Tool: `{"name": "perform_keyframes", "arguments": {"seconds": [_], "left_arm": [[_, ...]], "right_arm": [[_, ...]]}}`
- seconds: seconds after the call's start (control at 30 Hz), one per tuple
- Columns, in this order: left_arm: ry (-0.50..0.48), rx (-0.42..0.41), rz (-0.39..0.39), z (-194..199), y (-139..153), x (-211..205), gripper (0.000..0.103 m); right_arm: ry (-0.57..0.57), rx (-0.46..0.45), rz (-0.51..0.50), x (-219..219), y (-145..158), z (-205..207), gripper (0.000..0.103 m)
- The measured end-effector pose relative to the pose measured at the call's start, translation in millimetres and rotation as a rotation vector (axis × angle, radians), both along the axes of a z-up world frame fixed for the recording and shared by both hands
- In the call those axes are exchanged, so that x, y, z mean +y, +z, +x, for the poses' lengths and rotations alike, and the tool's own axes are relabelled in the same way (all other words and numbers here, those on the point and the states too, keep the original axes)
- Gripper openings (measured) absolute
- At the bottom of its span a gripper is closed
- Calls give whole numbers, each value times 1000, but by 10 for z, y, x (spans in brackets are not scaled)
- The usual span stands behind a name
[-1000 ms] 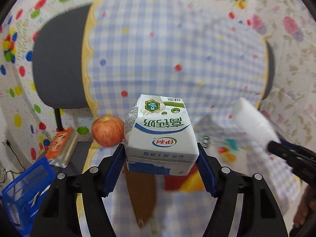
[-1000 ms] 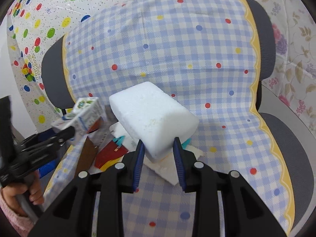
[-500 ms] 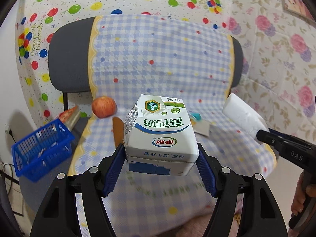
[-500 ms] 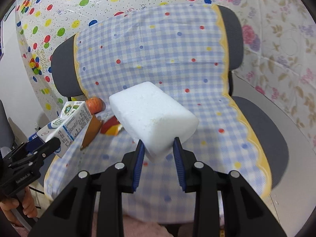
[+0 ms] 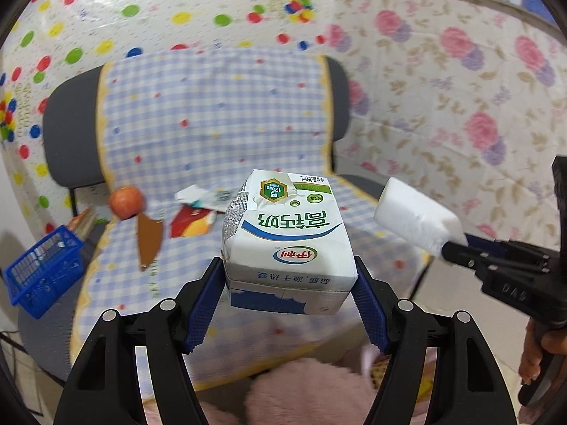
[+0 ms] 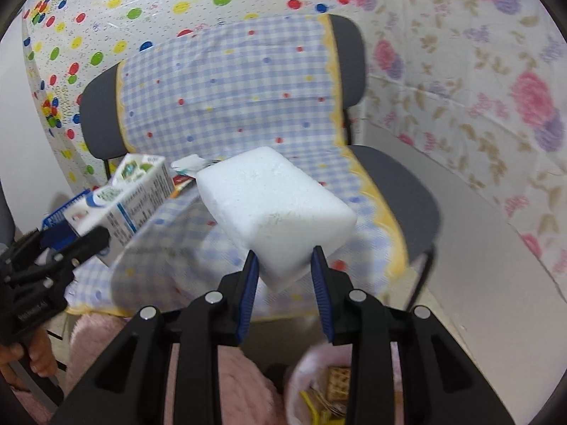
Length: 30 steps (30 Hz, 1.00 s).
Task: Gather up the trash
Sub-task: 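Carry the carton and foam block over the trash bin and open both grippers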
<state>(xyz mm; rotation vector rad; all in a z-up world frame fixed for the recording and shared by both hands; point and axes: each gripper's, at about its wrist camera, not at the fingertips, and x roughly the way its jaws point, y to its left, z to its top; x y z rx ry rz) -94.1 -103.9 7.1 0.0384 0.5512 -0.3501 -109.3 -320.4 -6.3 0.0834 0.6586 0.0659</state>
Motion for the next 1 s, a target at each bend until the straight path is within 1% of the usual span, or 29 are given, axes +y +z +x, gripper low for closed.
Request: {"name": "perform_keyframes", "arguments": {"seconds": [0.17,0.27,0.47,0.57,0.77,0.9,1.0], "left_arm": [[-90,-11,-8,-220,-41,-308,70],[-151,0,7,-328,-119,-501,70],[-275,47,41,-510,-339,-896,70],[-321,75,51,-567,-434,-1069,70],[-375,99,68,-634,-545,-1306,70],[-387,130,77,-580,-614,-1404,71],[-391,156,70,-495,-662,-1453,72]], "right_arm": [[-83,7,-19,-279,-45,-342,31],[-133,18,-20,-428,-120,-534,31],[-216,65,-24,-677,-323,-871,32],[-248,94,-15,-794,-424,-1011,32],[-289,127,-12,-948,-562,-1174,32],[-293,141,-8,-994,-641,-1152,33],[-294,147,-7,-1017,-695,-1093,34]]}}
